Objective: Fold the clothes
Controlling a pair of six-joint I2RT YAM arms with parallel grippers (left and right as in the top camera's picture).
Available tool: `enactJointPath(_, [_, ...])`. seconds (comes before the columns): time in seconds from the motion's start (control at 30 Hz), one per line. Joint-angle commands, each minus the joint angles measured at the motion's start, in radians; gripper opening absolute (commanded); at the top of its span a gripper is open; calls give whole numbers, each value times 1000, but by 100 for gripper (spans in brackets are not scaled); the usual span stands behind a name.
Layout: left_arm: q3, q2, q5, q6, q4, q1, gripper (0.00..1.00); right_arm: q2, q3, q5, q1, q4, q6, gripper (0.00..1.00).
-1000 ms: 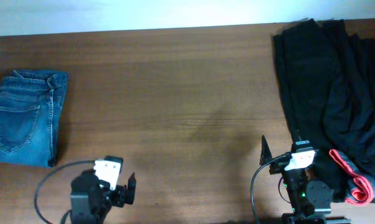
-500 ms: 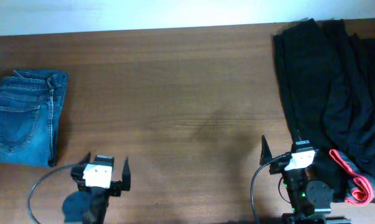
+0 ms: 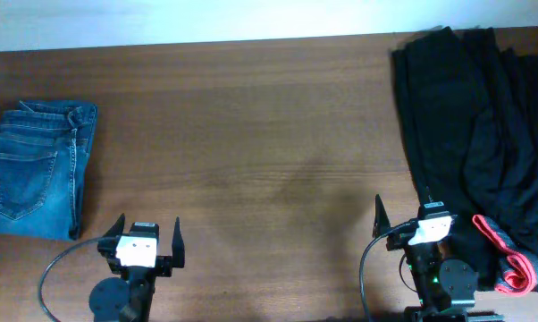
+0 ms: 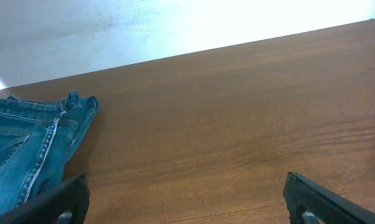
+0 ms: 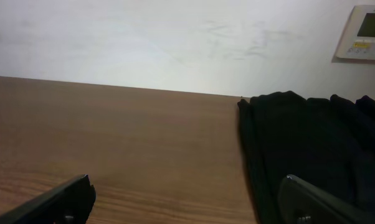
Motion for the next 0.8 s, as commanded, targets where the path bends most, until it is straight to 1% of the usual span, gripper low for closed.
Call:
enactJointPath(0.0, [-8, -9, -3, 16, 53, 5, 99, -7, -5, 9, 5, -6, -6, 99])
enactJointPath(0.17, [-39, -9, -3, 16, 291, 5, 99, -7, -5, 9, 5, -6, -6, 99])
enactJointPath(0.2, [-56, -9, -3, 16, 314, 5, 99, -7, -5, 9, 5, -6, -6, 99])
enactJointPath(0.37, [-172, -9, -3, 16, 375, 5, 99, -7, -5, 9, 5, -6, -6, 99])
enactJointPath(0.4, [-182, -10, -2, 16, 348, 5, 99, -7, -5, 9, 5, -6, -6, 99])
enactJointPath(0.77, [-180, -10, -4, 16, 344, 6, 99, -7, -5, 9, 5, -6, -6, 99])
